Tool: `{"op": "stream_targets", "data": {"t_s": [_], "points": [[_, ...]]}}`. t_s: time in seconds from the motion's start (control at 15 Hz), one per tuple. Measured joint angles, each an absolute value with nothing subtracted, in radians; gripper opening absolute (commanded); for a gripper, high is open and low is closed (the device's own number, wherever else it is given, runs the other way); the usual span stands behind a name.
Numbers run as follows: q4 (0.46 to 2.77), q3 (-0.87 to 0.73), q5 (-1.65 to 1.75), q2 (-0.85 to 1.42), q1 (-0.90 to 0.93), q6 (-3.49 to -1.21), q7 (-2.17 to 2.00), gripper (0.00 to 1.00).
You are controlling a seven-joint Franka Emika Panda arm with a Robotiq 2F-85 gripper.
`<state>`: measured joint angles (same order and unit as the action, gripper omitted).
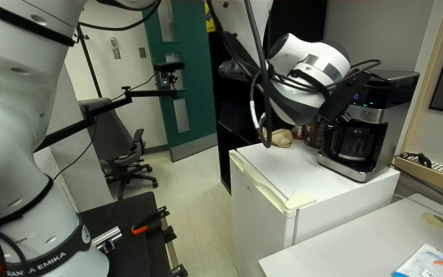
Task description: Press a button on the coffeemaker.
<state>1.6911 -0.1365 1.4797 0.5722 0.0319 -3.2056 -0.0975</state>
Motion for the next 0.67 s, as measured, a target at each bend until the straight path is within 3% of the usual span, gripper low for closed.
{"op": "stream_targets", "data": {"t_s": [0.67], "points": [[1.837, -0.136, 1.481, 0.47, 0.057, -3.206, -0.101, 0.0]]}}
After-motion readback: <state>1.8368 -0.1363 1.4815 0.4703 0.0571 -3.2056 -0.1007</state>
